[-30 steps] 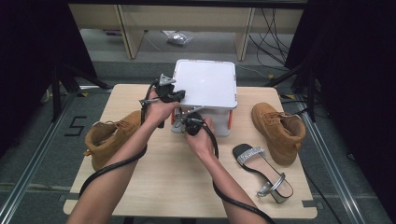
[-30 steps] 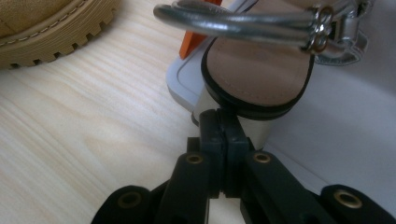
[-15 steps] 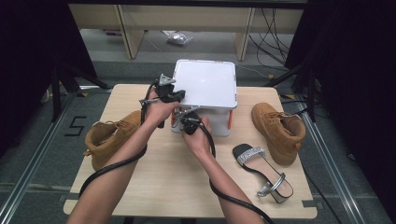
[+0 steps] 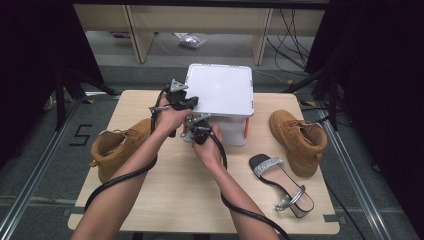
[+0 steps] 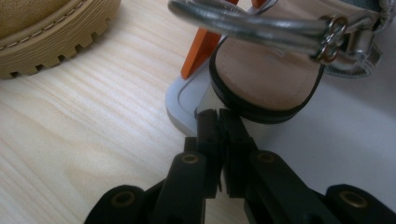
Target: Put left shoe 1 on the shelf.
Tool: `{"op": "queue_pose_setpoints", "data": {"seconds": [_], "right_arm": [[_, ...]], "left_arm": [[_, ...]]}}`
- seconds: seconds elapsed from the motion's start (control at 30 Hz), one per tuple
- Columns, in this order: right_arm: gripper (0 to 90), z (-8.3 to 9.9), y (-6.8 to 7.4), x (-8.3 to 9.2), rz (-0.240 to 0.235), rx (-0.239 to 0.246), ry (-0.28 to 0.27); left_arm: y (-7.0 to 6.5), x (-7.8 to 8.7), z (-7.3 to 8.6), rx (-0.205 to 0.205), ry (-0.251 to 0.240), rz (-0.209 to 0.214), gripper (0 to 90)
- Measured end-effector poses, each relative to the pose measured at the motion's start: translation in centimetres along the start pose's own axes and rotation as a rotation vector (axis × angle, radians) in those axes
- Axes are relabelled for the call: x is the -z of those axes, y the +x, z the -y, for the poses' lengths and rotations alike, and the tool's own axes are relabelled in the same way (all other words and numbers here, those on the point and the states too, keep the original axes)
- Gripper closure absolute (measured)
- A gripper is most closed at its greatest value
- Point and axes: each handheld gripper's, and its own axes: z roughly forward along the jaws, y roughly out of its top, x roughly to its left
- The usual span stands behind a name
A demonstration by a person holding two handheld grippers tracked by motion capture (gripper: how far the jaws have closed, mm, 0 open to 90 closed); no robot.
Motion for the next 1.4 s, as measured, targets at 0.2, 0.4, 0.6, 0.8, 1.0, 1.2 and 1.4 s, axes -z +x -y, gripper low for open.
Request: {"op": "queue_pose_setpoints", "data": {"seconds": [0.2, 0.4, 0.6, 0.8, 1.0, 1.2, 1.4], "right_arm": [[86.6, -0.1, -0.1, -0.1, 0.011, 0.01, 0.003], [79.0, 0.3, 0.1, -0.1, -0.006, 0.013, 0.006], [73.1, 0.9, -0.1, 1.4, -0.025, 0.012, -0.006], [65.0, 1.8, -0.9, 3.3, -0.051, -0.004, -0.008], [56.2, 3.2, -2.2, 5.8, -0.059, -0.018, 0.005], [50.4, 5.4, -4.0, 8.6, -0.057, -0.03, 0.052], [49.3, 6.8, -5.5, 10.0, -0.059, -0.044, 0.058]], "left_arm": [[0.0, 0.0, 0.0, 0.002, -0.001, 0.001, 89.5], [0.0, 0.0, 0.0, 0.005, -0.002, 0.002, 89.5], [0.0, 0.0, 0.0, 0.001, -0.001, 0.001, 89.4], [0.0, 0.0, 0.0, -0.003, 0.001, -0.001, 89.4], [0.0, 0.0, 0.0, 0.002, -0.003, -0.001, 89.4], [0.1, 0.0, 0.1, 0.007, -0.012, 0.006, 89.5], [0.1, 0.0, 0.1, 0.007, -0.011, 0.007, 89.4]]}}
